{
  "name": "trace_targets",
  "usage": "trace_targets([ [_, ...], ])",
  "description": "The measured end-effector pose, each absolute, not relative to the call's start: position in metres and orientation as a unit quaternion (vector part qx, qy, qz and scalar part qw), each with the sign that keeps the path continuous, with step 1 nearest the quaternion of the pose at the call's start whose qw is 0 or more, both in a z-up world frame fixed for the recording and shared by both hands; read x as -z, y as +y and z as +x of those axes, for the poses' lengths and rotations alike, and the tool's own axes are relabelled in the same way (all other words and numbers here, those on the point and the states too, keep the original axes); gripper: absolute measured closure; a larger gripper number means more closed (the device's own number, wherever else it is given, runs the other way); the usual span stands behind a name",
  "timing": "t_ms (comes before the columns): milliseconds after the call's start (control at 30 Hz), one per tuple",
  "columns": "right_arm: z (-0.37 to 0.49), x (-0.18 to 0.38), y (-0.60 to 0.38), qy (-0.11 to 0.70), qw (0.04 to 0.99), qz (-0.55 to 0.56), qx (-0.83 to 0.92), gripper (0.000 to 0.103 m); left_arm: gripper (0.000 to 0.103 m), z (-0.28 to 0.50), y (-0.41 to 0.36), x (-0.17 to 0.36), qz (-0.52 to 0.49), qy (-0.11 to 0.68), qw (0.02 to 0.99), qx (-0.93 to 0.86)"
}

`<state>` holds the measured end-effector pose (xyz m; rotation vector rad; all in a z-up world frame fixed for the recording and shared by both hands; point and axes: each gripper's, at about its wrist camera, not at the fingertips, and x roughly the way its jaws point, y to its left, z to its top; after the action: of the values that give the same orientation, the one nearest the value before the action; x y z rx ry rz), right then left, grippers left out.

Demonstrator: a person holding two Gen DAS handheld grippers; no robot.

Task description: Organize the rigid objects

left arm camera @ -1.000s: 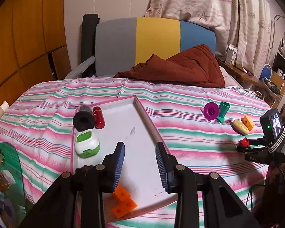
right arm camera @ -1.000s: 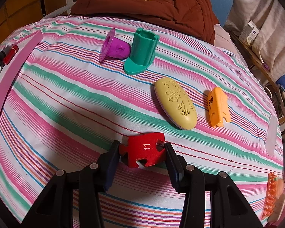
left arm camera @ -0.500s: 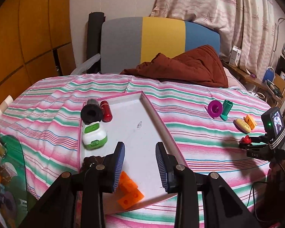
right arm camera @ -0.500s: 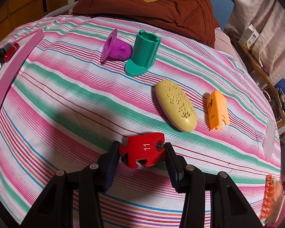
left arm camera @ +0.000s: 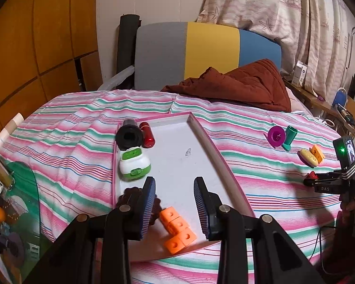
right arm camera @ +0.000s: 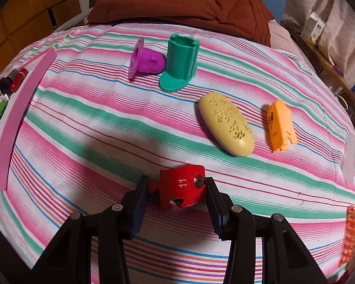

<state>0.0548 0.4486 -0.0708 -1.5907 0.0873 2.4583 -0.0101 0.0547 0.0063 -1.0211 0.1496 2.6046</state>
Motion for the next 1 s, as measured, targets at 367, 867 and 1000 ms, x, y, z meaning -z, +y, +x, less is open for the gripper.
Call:
trace_targets([
  [367,0.049,0.068,0.424,0.034,0.086,-0.544,-0.834,0.056,0.07,-0.01,0.029,-0.012,-0.351,0.038,0.152,-0.923],
  [867,0.019,0.045,0.36,0.063,0.031,-0.507,-0.859,0.056,0.07,-0.012,-0.005,-0.007,-0.357,0.018,0.129,-0.925],
  [1000,0.01,0.029,0.332,0.064,0.002,-0.485,-0.872,0.056,0.07,-0.014,-0.013,-0.002,-0.362,0.011,0.122,-0.924],
])
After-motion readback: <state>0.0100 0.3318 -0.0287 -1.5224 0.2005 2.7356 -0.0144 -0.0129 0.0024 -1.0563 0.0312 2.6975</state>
